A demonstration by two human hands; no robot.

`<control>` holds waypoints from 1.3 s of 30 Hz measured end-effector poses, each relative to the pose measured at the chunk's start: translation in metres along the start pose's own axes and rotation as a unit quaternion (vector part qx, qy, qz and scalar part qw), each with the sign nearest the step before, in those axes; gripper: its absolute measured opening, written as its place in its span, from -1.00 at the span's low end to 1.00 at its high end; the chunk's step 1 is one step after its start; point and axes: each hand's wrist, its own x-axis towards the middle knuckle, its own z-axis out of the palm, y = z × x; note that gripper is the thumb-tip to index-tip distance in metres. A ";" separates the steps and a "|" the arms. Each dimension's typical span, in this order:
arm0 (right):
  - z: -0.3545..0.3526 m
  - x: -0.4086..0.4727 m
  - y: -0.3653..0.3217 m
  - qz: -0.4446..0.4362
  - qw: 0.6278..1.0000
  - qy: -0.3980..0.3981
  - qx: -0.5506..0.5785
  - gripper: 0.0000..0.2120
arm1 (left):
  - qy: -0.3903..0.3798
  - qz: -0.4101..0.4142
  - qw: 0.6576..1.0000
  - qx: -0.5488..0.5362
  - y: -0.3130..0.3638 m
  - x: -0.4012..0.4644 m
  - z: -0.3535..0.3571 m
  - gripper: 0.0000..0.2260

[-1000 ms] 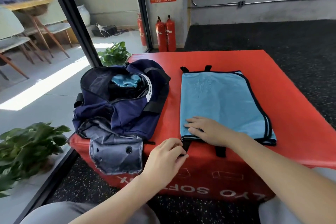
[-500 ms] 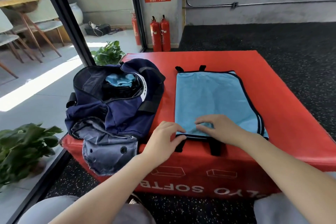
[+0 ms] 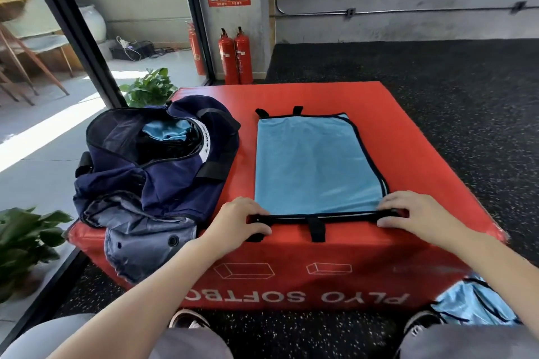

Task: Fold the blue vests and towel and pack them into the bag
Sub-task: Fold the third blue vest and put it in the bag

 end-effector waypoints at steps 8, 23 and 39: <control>0.009 -0.033 0.000 -0.026 0.998 -0.028 -0.056 -0.50 | -0.023 -0.006 0.999 0.025 0.010 -0.019 0.000 -0.77; 0.011 -0.056 -0.010 -0.053 0.998 0.036 -0.024 -0.94 | -0.005 -0.040 0.999 0.001 0.043 -0.045 -0.013 -0.75; -0.038 -0.011 -0.030 0.024 0.982 0.091 0.167 -0.88 | 0.010 -0.090 0.988 -0.127 0.068 0.002 -0.058 -0.96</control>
